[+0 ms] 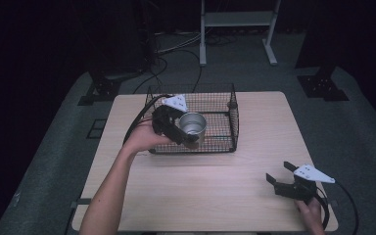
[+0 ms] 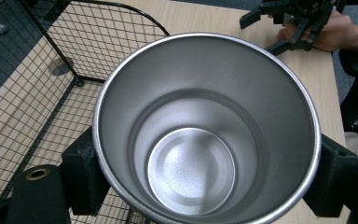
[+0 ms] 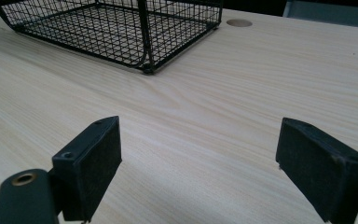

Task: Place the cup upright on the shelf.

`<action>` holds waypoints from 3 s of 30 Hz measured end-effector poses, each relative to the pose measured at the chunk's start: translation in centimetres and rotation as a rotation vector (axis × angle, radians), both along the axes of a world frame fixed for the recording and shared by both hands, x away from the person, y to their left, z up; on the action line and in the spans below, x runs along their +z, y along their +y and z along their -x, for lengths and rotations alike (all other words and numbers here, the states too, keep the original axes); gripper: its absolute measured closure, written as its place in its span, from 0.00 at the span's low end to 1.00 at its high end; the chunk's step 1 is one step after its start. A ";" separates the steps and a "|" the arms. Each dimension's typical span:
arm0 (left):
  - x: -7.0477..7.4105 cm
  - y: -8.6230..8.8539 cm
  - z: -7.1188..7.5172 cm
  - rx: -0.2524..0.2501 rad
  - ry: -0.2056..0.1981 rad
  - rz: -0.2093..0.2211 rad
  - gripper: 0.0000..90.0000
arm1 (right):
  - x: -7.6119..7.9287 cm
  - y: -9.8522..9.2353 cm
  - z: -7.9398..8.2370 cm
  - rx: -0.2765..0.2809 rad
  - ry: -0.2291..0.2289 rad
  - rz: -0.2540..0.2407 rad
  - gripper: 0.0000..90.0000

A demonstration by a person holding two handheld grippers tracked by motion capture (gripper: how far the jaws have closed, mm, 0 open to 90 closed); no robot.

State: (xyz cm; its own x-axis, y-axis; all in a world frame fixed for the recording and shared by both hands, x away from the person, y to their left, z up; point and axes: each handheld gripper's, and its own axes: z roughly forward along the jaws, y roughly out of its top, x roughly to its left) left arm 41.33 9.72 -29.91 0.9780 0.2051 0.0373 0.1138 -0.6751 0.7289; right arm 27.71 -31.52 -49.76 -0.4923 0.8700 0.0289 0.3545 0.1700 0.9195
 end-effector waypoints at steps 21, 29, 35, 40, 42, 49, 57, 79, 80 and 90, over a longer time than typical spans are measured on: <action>1.5 -1.0 -5.1 0.076 0.006 0.016 0.20 | 0.0 -0.1 0.0 0.004 0.000 -0.011 0.15; 0.6 -0.9 -6.8 0.123 0.009 0.024 0.20 | 0.0 -0.1 0.0 0.005 0.000 -0.013 0.15; -0.3 -1.0 -8.0 0.141 0.033 0.042 0.20 | 0.0 -0.2 0.0 0.003 0.004 -0.021 0.15; -1.3 -1.6 -9.0 0.151 0.048 0.036 0.20 | 0.0 -0.2 0.0 0.004 0.002 -0.019 0.15; -1.8 -1.8 -9.3 0.152 0.057 0.033 0.20 | 0.0 -0.2 0.0 0.006 0.001 -0.019 0.15; -3.4 -3.1 -10.0 0.155 0.056 -0.022 0.20 | 0.0 -0.2 0.0 0.011 0.000 -0.018 0.15; -5.0 -3.3 -11.2 0.177 0.075 -0.060 0.20 | 0.0 -0.2 0.0 0.011 0.003 -0.023 0.15; -10.4 -4.4 -12.7 0.221 0.177 -0.167 0.20 | 0.0 -0.2 0.0 0.018 0.002 -0.024 0.15; -10.5 -4.5 -12.8 0.221 0.181 -0.164 0.20 | 0.0 -0.3 0.0 0.016 0.004 -0.028 0.15; -10.8 -4.7 -13.0 0.234 0.172 -0.160 0.20 | 0.0 -0.3 0.0 0.017 0.001 -0.027 0.15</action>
State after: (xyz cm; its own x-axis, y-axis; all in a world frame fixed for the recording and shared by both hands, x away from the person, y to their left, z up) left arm 54.36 5.04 -40.68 0.8999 0.4297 -0.0741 0.3912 -0.7205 0.5726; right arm 27.71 -31.78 -49.76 -0.5067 0.8605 0.0527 0.3530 0.1513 0.9233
